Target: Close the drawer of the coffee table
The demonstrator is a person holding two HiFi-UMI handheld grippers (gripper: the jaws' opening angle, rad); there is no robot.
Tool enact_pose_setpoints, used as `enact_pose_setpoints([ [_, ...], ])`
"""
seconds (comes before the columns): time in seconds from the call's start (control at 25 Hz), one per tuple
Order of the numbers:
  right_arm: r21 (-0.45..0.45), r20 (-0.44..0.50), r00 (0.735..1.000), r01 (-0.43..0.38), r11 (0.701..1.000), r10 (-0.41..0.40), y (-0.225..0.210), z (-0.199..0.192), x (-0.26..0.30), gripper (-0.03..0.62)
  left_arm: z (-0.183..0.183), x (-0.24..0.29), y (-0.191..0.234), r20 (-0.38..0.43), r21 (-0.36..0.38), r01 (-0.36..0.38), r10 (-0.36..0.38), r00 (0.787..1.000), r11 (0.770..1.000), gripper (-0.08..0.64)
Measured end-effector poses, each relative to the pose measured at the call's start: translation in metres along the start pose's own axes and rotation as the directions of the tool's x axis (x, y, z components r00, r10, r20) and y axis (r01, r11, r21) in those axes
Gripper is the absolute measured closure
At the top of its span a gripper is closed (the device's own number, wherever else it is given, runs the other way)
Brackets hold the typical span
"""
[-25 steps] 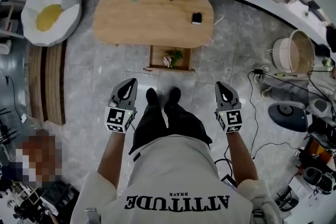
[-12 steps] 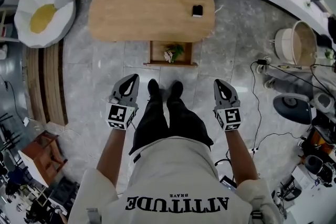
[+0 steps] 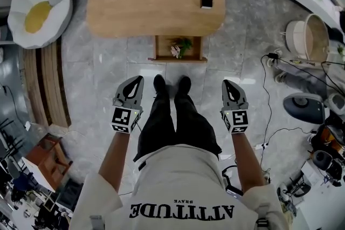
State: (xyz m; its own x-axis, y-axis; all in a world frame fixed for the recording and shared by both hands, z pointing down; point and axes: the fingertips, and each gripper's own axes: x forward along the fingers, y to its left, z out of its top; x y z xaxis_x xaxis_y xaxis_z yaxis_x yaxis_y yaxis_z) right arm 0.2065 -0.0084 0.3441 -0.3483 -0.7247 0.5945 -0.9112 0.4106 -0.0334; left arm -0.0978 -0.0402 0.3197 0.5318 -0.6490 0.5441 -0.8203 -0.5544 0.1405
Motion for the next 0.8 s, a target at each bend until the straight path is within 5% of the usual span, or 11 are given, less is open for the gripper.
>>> enact_pose_setpoints([
  [0.8,0.028,-0.072,0.997,-0.022,0.999,0.024,0.02,-0.062,0.068,0.572,-0.072,0.052,0.033,-0.04,-0.013,0.03,-0.031,0.999,0.999,0.538],
])
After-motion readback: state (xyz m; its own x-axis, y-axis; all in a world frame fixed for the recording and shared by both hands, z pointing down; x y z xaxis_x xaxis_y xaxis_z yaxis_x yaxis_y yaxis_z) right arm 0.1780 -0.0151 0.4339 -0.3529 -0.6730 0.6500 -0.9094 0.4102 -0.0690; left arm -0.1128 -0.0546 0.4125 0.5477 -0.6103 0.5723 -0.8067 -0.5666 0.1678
